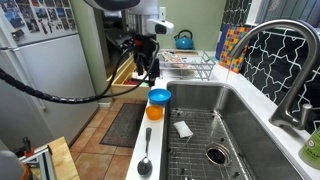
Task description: Put the orange bowl in the blue bowl and then put them in the sink
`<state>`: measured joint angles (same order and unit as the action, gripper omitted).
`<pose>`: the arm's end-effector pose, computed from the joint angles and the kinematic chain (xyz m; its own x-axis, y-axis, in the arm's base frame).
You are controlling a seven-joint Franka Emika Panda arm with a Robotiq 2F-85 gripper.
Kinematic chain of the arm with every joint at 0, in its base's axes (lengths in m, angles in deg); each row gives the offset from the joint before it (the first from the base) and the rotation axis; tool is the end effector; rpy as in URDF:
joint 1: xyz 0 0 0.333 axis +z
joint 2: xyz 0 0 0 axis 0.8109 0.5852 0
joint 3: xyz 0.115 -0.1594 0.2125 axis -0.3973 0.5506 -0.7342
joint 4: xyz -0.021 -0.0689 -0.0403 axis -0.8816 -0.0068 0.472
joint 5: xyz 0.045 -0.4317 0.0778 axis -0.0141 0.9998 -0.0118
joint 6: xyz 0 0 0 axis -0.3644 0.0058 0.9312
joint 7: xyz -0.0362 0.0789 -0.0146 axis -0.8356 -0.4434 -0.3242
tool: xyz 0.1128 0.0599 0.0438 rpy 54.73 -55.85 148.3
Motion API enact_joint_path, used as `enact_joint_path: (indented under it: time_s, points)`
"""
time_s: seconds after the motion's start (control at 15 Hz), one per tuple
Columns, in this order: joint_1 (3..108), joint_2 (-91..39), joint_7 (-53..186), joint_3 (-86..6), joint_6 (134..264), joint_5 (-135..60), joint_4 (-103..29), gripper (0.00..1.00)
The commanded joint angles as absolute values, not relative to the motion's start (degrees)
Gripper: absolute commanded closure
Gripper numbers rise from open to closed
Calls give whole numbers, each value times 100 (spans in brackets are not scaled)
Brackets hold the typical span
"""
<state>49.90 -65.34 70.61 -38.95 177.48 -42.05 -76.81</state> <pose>0.4894 -0.0782 0.4315 0.9829 -0.1775 0.0491 -0.1745 -0.9828 -0.0606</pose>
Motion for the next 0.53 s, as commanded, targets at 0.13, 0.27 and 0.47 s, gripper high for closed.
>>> enact_joint_path:
  time_s: [0.13,0.27,0.47]
  points:
    - [4861,-5946,7041,-3849,18821,-4092,-8159,0]
    - [4780,-5747,7016,-3838,19213,-3977,-8301,0]
    - [4660,-5511,6989,-3801,19707,-3730,-8478,0]
